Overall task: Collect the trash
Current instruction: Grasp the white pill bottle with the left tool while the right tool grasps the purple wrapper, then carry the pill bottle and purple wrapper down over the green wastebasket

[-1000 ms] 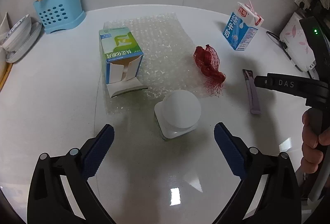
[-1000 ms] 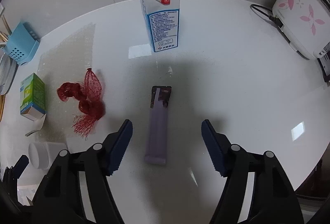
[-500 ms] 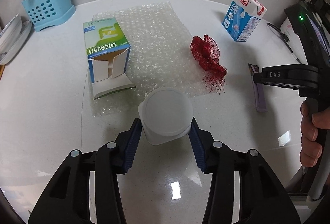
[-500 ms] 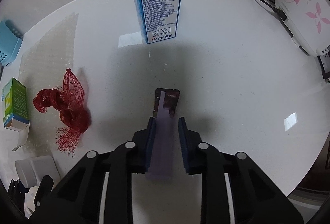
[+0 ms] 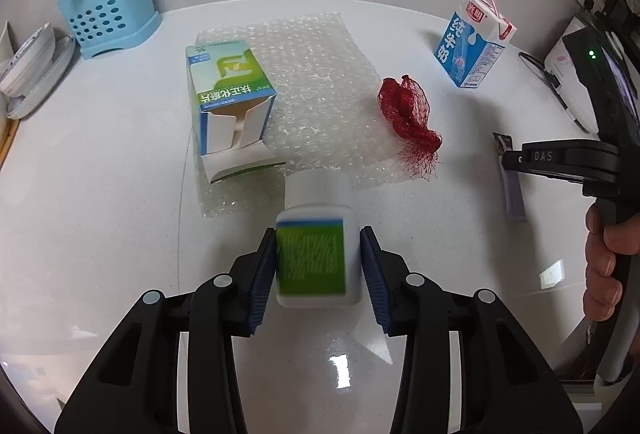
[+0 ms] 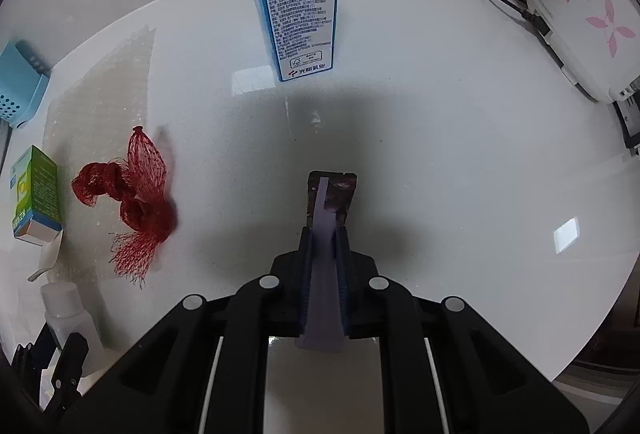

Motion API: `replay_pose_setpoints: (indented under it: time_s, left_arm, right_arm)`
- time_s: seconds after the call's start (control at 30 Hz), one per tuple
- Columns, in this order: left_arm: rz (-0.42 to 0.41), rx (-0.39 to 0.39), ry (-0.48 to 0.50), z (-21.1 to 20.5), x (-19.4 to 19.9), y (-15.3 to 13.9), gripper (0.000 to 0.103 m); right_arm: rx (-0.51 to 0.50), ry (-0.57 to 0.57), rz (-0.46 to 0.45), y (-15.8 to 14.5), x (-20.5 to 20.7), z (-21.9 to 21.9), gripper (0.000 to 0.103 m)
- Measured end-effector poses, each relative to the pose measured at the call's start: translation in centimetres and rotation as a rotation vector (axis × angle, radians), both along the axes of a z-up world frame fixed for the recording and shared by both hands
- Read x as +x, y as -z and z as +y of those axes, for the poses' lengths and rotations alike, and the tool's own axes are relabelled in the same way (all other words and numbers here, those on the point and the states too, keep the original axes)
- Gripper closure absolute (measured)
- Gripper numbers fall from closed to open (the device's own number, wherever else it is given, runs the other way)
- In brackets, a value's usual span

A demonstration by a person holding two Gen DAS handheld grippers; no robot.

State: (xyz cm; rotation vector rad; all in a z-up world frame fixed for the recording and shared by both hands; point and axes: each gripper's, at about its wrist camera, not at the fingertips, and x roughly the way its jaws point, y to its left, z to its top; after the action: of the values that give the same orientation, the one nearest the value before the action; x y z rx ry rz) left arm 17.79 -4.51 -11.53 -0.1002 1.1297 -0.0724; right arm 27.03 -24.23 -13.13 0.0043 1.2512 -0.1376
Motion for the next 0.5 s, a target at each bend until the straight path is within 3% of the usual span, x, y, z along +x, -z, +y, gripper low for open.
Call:
replay_pose_setpoints:
  time_s: [0.5]
  left_arm:
    - [-0.038,0.020,-0.001,0.0,-1.9,-1.3,0.063]
  right_arm:
    - [0.011,-0.036,-0.067,-3.1,-3.1,-0.8,0.092]
